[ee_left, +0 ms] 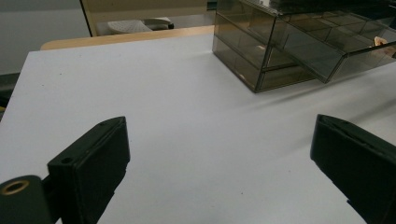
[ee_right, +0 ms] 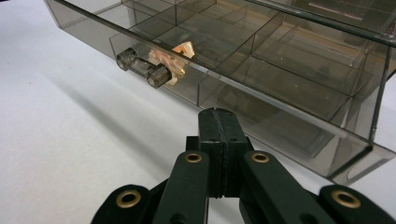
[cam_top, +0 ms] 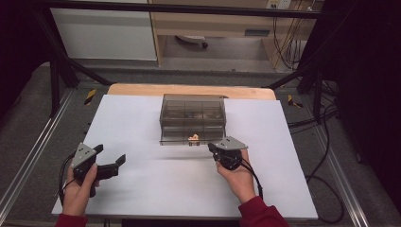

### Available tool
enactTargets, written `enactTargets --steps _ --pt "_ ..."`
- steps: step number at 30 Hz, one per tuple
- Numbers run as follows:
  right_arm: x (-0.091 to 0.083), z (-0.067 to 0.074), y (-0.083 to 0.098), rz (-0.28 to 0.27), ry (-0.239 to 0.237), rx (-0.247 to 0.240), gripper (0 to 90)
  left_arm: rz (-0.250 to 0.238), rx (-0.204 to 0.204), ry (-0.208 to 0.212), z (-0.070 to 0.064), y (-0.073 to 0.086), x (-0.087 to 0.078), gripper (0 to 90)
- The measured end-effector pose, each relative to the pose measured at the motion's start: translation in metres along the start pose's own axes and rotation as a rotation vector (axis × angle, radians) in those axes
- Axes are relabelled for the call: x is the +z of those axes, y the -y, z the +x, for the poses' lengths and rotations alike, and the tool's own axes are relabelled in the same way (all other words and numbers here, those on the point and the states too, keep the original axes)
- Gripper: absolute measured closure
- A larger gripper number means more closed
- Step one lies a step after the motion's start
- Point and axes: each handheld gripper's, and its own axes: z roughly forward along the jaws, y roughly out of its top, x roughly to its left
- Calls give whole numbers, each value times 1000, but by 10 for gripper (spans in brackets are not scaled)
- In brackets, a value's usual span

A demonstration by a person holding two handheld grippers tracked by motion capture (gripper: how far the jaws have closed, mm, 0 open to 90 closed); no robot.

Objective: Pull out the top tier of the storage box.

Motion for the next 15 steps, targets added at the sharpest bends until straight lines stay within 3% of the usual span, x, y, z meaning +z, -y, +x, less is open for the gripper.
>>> enactTargets --steps 15 --pt "4 -5 -1 -22 8 15 900 1 8 -9 -2 -1 -1 49"
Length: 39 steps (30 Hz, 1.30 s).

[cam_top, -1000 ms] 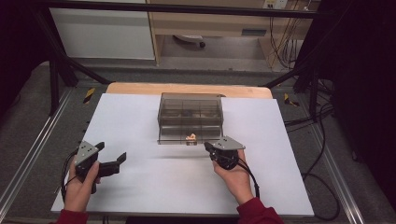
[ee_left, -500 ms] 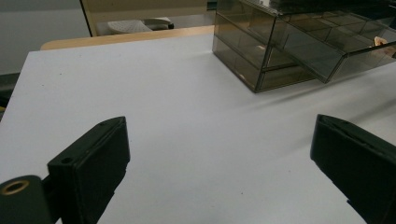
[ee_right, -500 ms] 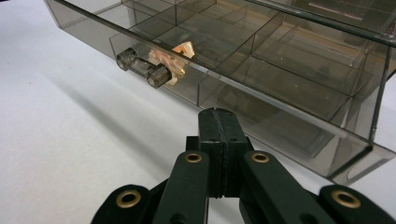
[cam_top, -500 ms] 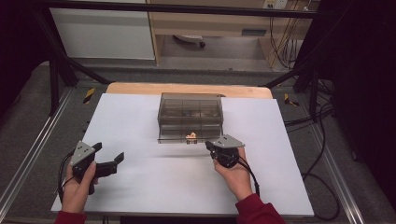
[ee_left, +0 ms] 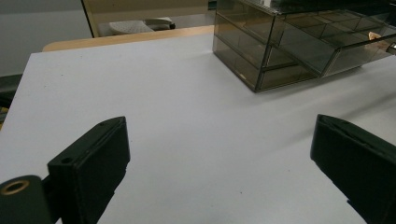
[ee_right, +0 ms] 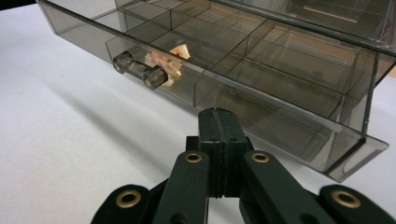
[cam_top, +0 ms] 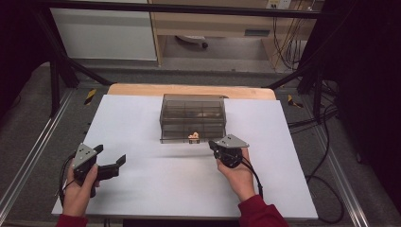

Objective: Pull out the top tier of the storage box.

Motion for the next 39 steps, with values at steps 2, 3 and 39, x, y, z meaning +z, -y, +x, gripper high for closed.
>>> enactTargets --steps 2,3,39 --pt "0 0 0 0 -1 0 900 0 0 1 0 0 0 49" --pt "1 0 0 1 -1 0 900 0 2 3 -1 0 0 49" --pt "5 -1 -5 -6 -3 0 900 0 -1 -3 -1 0 0 49"
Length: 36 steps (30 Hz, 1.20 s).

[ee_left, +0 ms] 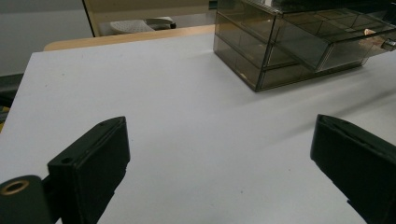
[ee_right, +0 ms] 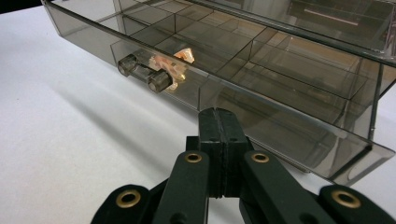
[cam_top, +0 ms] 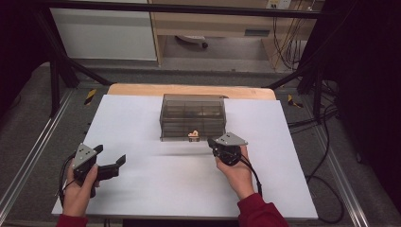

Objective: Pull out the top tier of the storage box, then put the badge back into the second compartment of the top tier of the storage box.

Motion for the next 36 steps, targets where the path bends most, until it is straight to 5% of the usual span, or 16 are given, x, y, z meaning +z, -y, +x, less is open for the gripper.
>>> enactTargets --steps 36 --pt "5 -3 -7 -8 1 7 900 2 -3 -8 1 0 -1 49"
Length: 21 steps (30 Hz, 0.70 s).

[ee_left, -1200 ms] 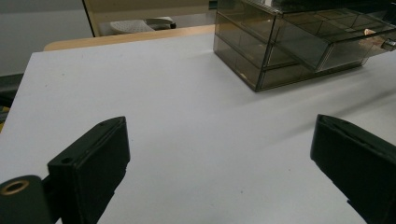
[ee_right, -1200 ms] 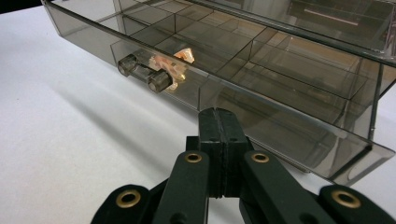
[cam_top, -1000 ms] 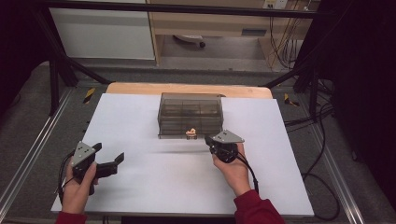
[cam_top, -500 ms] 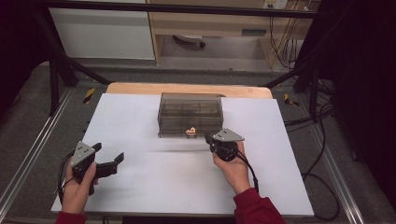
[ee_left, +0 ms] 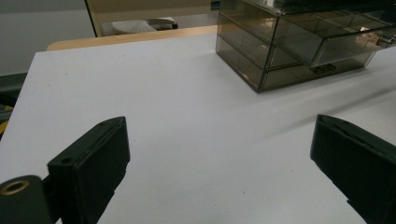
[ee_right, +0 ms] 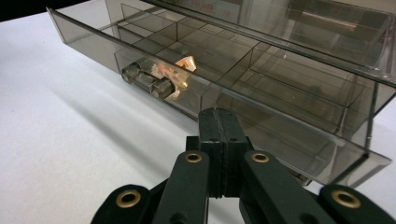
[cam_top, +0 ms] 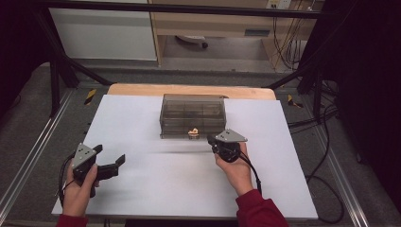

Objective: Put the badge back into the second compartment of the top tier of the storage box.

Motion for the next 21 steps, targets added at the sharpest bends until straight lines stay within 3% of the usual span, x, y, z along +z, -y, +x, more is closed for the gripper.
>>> enactTargets --steps 21 --pt "5 -4 -4 13 -3 10 900 -5 1 -1 1 -1 0 49"
